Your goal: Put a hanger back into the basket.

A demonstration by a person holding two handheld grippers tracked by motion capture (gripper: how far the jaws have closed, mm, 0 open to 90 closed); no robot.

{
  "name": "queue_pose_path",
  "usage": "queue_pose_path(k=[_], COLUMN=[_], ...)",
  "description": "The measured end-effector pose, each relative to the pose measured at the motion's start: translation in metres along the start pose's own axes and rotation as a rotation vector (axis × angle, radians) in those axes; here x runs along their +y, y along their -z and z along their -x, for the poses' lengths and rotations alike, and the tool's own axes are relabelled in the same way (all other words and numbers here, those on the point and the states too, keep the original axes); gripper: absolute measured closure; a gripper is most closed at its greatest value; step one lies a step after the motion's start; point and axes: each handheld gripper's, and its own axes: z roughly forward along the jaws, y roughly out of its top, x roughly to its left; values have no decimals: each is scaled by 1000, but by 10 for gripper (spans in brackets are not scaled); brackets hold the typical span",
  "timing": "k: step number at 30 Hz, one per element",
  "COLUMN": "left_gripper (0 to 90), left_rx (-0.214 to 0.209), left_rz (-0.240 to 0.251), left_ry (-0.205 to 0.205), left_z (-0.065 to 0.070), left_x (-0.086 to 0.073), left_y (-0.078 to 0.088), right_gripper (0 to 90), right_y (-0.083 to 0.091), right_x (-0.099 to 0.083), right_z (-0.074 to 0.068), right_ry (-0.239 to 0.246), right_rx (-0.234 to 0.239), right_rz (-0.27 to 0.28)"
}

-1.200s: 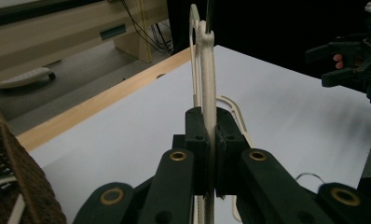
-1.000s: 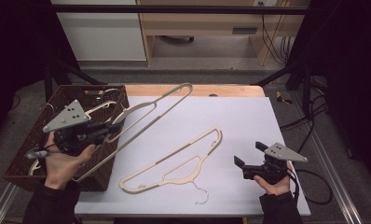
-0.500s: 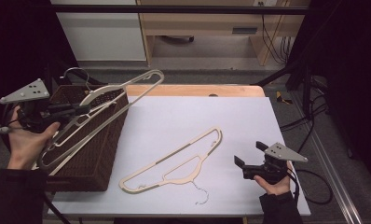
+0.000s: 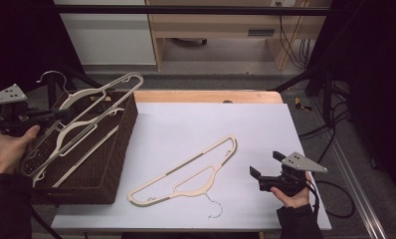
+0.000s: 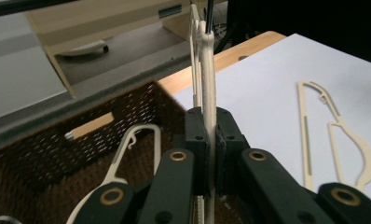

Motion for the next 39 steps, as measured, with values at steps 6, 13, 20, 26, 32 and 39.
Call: queue_pose_path(k=[6, 13, 20, 26, 32, 39], left_gripper=[861, 861, 860, 856, 842, 806], left_rx=[39, 52, 75, 73, 71, 168], left_rz=[-12, -62, -112, -142, -202, -246], left_ry=[59, 81, 105, 147, 206, 280], left_z=[-22, -32, -34, -33, -34, -39], left_x=[-23, -44, -62, -83, -99, -105], left_y=[2, -2, -18, -32, -46, -47], right_gripper=[32, 31, 31, 31, 31, 31], right_y=[-2, -2, -3, -3, -3, -4], right_x=[-1, -1, -1, -1, -1, -2], right_z=[1, 0, 0, 0, -1, -1], right_ry=[16, 10, 7, 8, 8, 10], right_rx=[2, 2, 4, 3, 5, 5], right_rz=[-8, -11, -14, -13, -17, -21])
